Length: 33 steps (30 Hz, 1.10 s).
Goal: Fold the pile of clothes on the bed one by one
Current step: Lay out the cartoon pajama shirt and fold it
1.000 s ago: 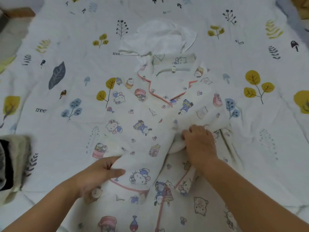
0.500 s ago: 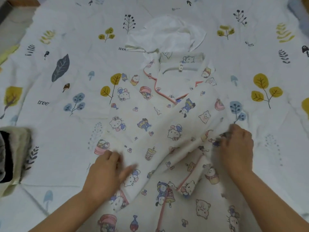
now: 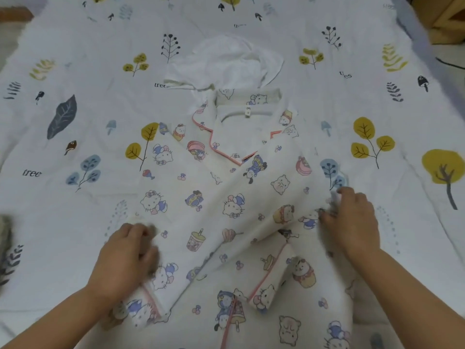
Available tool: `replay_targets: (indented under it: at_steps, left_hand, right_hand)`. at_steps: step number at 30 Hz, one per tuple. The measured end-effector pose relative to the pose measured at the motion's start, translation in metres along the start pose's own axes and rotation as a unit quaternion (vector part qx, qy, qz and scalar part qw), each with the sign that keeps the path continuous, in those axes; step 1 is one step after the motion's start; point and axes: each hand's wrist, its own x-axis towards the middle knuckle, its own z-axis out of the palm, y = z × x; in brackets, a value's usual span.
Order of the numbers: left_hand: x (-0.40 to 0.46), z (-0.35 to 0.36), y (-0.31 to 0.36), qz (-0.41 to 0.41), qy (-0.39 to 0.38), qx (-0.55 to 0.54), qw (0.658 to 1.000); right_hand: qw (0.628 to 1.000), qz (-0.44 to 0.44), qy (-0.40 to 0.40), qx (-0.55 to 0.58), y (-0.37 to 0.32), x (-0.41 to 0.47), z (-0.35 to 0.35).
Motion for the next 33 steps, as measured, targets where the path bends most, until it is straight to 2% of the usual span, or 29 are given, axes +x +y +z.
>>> replay_targets:
  at_steps: [2, 4, 6, 7, 10, 14, 16, 18, 19, 22, 25, 27, 31, 33]
  left_hand:
    - [0.008, 0.006, 0.012, -0.008, 0.008, -0.021, 1.000]
    - [0.016, 0.015, 0.023, -0.016, -0.011, -0.031, 0.999]
    - [0.023, 0.020, 0.030, -0.028, -0.046, -0.016, 0.998]
    - [0.025, 0.020, 0.034, -0.028, -0.053, -0.014, 0.998]
    - [0.032, 0.017, 0.042, 0.008, 0.022, -0.032, 0.999]
    - [0.038, 0.020, 0.049, 0.012, 0.019, -0.045, 0.999]
    - [0.037, 0.022, 0.049, -0.001, 0.010, -0.072, 0.997]
    - [0.032, 0.023, 0.045, -0.013, 0.002, -0.101, 0.995]
    - [0.028, 0.024, 0.040, -0.013, -0.014, -0.108, 0.994]
    - [0.022, 0.024, 0.024, 0.004, -0.092, -0.136, 0.986]
    - [0.026, 0.015, 0.015, 0.031, -0.096, -0.091, 0.991]
    - [0.036, 0.008, 0.015, 0.030, -0.065, -0.030, 0.997]
    - [0.060, 0.005, 0.016, 0.048, 0.049, 0.102, 0.992]
    - [0.067, 0.007, 0.026, 0.101, 0.125, 0.129, 0.979]
  right_hand:
    - [0.993, -0.102, 0.028, -0.050, -0.009, 0.005, -0.001]
    - [0.969, -0.214, 0.050, -0.115, -0.013, 0.013, 0.001]
    - [0.950, -0.252, 0.005, -0.183, -0.010, 0.023, 0.002]
    - [0.954, -0.232, -0.015, -0.190, -0.007, 0.026, -0.002]
    - [0.988, -0.114, 0.028, -0.097, 0.011, 0.038, -0.016]
    - [0.992, -0.059, -0.066, -0.085, 0.023, 0.050, -0.016]
    - [0.999, -0.045, -0.011, 0.014, 0.012, 0.056, -0.025]
    - [0.994, -0.062, 0.057, 0.069, -0.001, 0.070, -0.032]
    - [0.992, -0.083, 0.066, 0.071, -0.008, 0.078, -0.035]
    - [0.989, -0.148, 0.009, 0.008, -0.034, 0.105, -0.033]
    - [0.965, -0.212, -0.036, -0.149, -0.051, 0.131, -0.018]
    - [0.964, -0.190, -0.008, -0.185, -0.057, 0.145, -0.015]
    - [0.996, -0.063, 0.012, -0.055, -0.066, 0.150, -0.013]
    - [0.996, -0.062, 0.063, -0.033, -0.079, 0.127, -0.008]
